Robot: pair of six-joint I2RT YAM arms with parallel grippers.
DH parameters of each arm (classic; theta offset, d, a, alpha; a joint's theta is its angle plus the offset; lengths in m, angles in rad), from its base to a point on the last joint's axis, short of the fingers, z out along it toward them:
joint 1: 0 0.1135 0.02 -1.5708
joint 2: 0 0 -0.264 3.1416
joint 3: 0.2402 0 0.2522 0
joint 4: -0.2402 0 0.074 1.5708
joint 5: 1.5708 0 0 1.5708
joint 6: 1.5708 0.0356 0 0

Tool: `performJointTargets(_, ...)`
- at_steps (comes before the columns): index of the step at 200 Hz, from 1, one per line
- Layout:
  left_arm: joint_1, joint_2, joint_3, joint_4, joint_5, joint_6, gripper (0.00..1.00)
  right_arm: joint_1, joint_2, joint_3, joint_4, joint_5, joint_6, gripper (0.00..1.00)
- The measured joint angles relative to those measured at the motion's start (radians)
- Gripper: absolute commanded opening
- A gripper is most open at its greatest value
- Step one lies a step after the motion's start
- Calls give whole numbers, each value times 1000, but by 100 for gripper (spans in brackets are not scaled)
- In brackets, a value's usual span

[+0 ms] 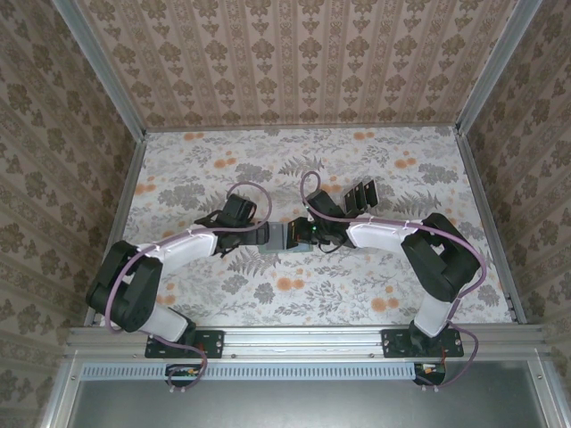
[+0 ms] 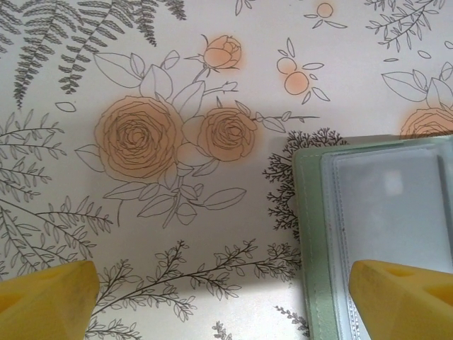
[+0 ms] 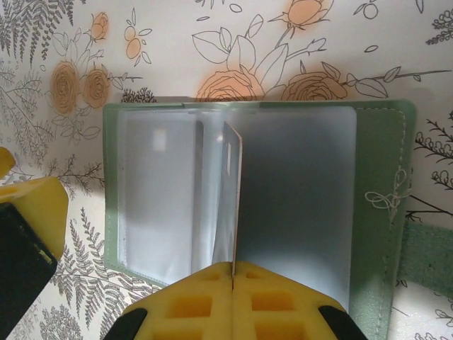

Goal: Put the credit cards into the card holder

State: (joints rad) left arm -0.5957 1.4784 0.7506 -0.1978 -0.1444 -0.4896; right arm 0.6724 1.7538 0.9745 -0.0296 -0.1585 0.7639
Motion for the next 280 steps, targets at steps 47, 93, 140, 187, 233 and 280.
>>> performJointTargets(47, -27, 25, 28, 3, -12, 20, 100, -2, 0, -4, 20, -11, 0, 0)
performJointTargets(93, -52, 74, 53, 11, -24, 42, 100, -2, 0, -7, 27, -11, 0, 0)
performJointTargets(140, -65, 110, 55, -2, -66, 54, 100, -5, 0, -19, 38, -12, 6, 0)
performJointTargets(187, -66, 133, 56, -17, -105, 59, 100, -18, 0, -43, 76, -37, 29, 0)
performJointTargets(233, -66, 133, 56, -38, -127, 61, 100, -29, 0, -58, 106, -69, 42, 0)
performJointTargets(280, -66, 133, 56, -41, -130, 60, 100, -58, 0, -100, 190, -142, 56, 0)
